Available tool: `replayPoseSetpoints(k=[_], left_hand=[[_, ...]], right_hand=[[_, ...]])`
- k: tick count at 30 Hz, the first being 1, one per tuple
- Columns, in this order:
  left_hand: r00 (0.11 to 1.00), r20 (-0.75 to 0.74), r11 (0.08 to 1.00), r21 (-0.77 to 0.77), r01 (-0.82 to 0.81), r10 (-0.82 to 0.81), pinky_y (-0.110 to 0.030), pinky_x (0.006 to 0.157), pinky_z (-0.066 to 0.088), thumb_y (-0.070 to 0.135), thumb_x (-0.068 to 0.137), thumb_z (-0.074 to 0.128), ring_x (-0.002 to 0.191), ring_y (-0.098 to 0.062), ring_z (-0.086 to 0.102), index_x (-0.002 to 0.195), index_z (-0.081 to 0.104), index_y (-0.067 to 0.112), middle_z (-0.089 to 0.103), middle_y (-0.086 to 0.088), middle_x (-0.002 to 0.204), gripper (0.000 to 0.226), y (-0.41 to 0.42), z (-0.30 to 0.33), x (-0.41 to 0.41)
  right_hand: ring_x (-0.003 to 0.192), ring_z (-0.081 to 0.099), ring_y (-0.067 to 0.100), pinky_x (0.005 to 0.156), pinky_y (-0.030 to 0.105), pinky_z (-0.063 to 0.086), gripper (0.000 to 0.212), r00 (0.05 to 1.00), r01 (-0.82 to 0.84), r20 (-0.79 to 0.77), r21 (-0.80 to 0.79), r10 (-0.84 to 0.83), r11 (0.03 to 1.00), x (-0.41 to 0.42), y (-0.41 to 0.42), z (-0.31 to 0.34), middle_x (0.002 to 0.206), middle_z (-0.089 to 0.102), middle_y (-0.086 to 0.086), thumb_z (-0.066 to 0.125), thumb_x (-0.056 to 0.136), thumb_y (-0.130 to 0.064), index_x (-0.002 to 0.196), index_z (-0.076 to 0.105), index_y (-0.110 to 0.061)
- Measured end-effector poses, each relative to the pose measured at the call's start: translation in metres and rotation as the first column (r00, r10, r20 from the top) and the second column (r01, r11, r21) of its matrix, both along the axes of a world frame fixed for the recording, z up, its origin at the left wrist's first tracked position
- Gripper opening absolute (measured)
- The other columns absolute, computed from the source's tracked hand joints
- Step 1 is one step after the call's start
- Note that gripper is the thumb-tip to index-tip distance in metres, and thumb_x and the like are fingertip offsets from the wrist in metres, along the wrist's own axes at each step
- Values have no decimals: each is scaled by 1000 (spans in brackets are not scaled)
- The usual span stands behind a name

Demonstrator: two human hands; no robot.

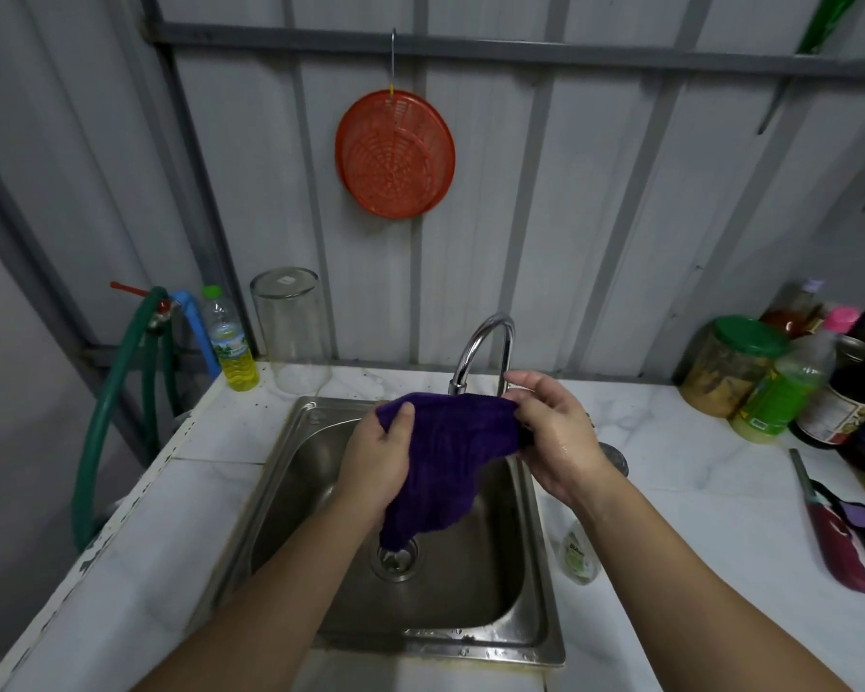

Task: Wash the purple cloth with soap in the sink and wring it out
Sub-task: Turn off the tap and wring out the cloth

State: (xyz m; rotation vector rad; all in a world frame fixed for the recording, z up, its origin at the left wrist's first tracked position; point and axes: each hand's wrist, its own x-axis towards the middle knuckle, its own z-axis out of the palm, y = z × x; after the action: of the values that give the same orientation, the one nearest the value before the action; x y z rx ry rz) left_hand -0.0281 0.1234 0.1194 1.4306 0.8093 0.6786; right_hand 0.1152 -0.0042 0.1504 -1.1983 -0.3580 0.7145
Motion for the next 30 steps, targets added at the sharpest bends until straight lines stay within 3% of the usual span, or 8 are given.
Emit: replayPoseSetpoints(k=[3,6,9,12,17,22,26,30], left_hand=[[997,67,991,-131,-30,39,-55,92,60,36,102,57,100,-29,75,110,72,20,79,-9,108,23,-5,8,0],[991,97,965,-257,-59,86,-42,72,64,35,102,60,88,-25,78,102,75,21,82,-4,93,21,-10,12,2],[979,131,917,-388,-93,155,-29,54,59,33,101,62,67,-19,78,99,72,19,81,1,73,17,-12,20,4],[983,150,909,-416,-35,106,-28,48,58,35,98,66,62,-16,77,100,72,16,81,1,72,20,-15,29,3],[955,247,883,-396,253,-163,-43,76,64,27,85,79,85,-27,75,106,66,8,72,-19,103,31,-18,34,-8],[881,22,881,-12,472,-472,-34,99,58,25,63,92,120,-9,65,151,32,40,60,7,136,108,-18,21,-24],[782,-101,775,107,623,-615,-38,98,59,29,60,94,117,-16,70,136,57,27,74,1,125,85,-17,18,-27],[859,-171,841,187,508,-482,-41,91,60,37,57,92,99,-17,76,109,71,25,81,3,102,57,-33,15,-23]], right_hand=[[84,62,28,69,36,52,30,988,50,150,-72,-39,996,-4,1,4,103,64,17,47,97,12,109,64,-10],[106,62,20,90,35,53,25,943,-26,321,-187,86,982,-12,-7,0,124,62,6,62,100,-16,125,61,-19],[124,57,8,104,29,49,63,800,-151,536,-257,271,954,-19,-24,-6,141,52,-7,76,86,-40,143,48,-36],[114,62,0,95,19,52,61,637,-199,635,-412,436,889,-30,-31,-8,126,63,-15,83,71,-49,122,52,-59],[91,76,22,79,36,62,28,822,-186,479,-284,308,940,-26,-37,-21,98,80,4,81,86,-16,112,70,-16],[94,74,36,83,43,62,38,926,-248,263,-113,270,962,-23,-48,-22,104,77,23,76,83,-15,117,67,1],[90,74,35,78,41,63,40,955,-217,191,-64,225,974,-26,-61,-23,101,76,24,79,76,-15,111,68,0],[95,72,40,88,52,59,41,992,-96,87,7,95,995,-32,-78,-24,104,75,26,80,74,-13,110,67,2]])
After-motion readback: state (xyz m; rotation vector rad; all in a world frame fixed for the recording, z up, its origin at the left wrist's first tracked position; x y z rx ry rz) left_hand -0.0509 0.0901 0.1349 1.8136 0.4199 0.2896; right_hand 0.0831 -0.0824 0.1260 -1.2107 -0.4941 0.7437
